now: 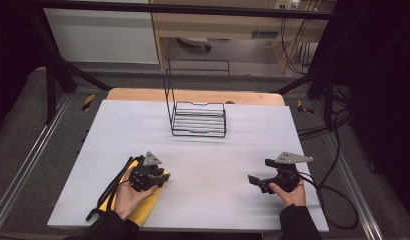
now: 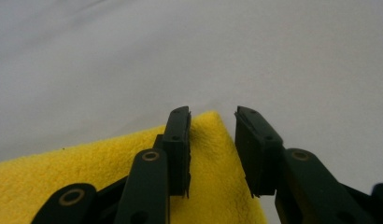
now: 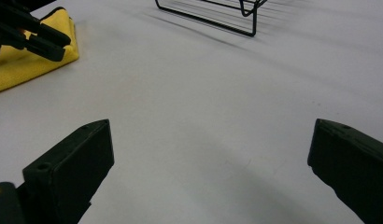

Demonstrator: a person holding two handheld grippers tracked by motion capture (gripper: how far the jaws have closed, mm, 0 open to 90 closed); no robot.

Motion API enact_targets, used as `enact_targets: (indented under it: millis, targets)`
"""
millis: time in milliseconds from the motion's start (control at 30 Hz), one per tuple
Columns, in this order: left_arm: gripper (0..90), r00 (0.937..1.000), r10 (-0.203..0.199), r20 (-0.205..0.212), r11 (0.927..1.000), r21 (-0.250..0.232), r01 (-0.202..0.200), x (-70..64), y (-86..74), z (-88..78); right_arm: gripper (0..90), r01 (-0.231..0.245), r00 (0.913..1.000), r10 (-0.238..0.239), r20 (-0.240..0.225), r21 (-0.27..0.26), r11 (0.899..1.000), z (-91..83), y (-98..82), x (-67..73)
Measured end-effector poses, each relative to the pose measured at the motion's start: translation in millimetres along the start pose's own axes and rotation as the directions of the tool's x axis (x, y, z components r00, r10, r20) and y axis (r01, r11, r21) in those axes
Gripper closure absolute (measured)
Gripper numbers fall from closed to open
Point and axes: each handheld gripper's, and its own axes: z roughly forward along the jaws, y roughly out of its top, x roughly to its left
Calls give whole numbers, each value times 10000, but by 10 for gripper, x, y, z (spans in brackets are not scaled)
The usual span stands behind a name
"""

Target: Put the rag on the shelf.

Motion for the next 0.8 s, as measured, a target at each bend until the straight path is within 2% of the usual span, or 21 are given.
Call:
enact_targets:
  millis: [200,467,533,700,800]
  targets:
    - [702,9997,-180,-184,9998,113,182,-11,10,29,10,-37,10000,38,12,-23,10000,-6,2,1]
    - [817,9996,-126,-237,9997,216,131,-1,25,33,10,-17,10000,17,7,4,10000,2,1,0]
    - [833,9997,-148,-193,9997,191,152,5,24,30,11,-8,10000,8,-18,26,10000,2,1,2]
    - [850,9985,-536,72,9986,50,536,25,40,-11,12,3,10000,-3,-24,5,10000,6,3,4]
    - [851,9975,-664,238,9977,-117,667,-8,80,-48,12,0,10000,0,-29,56,10000,12,2,4]
